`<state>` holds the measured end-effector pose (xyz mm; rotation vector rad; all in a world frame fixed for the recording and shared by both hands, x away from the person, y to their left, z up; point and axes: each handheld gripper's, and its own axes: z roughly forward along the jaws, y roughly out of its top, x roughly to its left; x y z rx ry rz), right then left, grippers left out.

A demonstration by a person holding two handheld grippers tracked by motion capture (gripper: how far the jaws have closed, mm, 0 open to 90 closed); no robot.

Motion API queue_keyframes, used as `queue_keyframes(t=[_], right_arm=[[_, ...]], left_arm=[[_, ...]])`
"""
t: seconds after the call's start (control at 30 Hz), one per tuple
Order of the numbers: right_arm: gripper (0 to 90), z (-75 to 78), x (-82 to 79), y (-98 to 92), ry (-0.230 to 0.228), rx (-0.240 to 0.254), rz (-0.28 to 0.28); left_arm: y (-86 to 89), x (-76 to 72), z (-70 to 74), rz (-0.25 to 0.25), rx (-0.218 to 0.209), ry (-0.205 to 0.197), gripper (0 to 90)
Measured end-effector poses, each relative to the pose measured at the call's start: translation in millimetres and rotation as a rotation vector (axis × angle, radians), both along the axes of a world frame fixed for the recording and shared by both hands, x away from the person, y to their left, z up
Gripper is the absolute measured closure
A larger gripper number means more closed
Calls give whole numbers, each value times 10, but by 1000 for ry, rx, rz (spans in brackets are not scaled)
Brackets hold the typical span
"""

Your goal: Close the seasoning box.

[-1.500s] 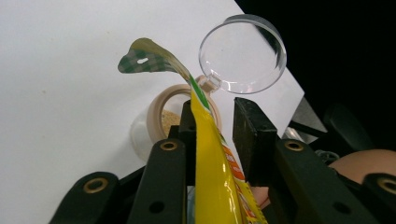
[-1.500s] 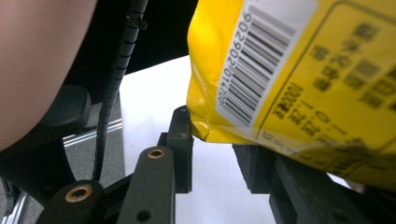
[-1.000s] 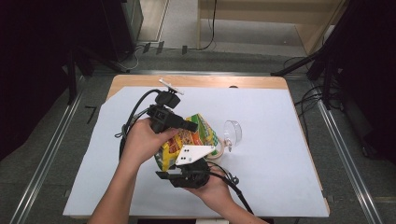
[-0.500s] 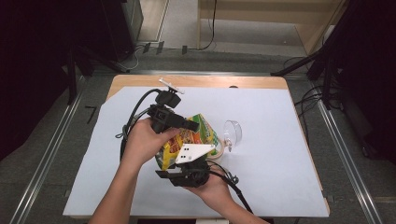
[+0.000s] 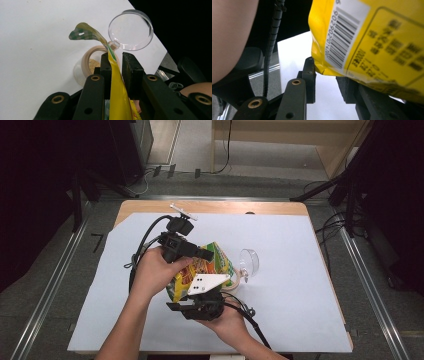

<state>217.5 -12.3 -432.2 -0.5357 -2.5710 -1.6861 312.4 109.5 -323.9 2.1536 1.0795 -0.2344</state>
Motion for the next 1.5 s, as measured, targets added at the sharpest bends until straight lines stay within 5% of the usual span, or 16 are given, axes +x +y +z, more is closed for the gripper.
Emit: queue_keyframes(t=[1.5], right_arm=[[706,56,-45,-2,-6,1,-1]], left_arm=[[47,27,-10,21,-25,22,760]])
